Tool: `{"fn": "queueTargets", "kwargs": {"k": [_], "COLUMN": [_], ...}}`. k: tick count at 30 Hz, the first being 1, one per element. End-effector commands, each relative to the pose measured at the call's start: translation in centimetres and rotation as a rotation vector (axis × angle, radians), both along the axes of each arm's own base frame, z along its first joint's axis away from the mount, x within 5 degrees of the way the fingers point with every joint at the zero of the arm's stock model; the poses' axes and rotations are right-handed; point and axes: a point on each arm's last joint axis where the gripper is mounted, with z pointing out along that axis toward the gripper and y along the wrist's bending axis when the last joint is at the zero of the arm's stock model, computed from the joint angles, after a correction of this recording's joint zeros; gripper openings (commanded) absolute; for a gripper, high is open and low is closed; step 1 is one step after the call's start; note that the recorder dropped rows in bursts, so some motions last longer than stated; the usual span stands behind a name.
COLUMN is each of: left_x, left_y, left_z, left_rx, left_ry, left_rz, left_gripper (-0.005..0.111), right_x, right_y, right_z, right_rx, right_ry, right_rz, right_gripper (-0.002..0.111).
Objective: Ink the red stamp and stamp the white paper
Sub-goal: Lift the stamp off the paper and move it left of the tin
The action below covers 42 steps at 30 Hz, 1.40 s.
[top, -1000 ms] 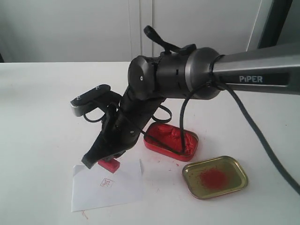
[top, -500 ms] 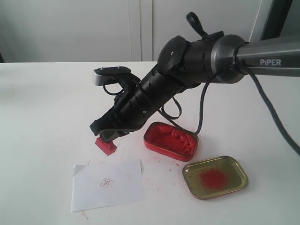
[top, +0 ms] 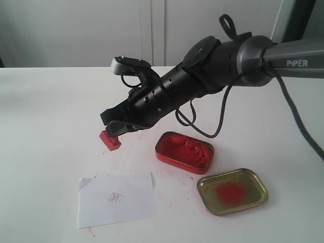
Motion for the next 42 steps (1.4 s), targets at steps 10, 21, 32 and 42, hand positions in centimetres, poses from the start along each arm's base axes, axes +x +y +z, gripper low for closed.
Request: {"fn": "queueTargets", "kwargs": {"k": [10,21,32,42], "left_x": [0.0,0.0,0.0,0.0], "left_y": [0.0,0.0,0.0,0.0], "left_z": [-0.3,-0.3,-0.3,-0.3], "left_rx": [-0.002,-0.002,-0.002,-0.002], "left_ry": [0.012,0.012,0.012,0.012], "left_rz": [0.004,0.004,0.004,0.004], "left_gripper": [0.000,0.000,0.000,0.000], "right_x": [2.5,3.6,3.2,3.1], "right_y": [-0.6,0.0,0.9,1.2], "right_z": [-2.9,-5.7,-6.3,-8.5], "right_rx": [0.127,0.245,0.308,0.294], "right_ry": [0.120,0.254,0.211,0.238], "right_rz": [-0.161,-0.292,-0.198,-0.186], "right_gripper": [0.000,0.000,0.000,0.000]}}
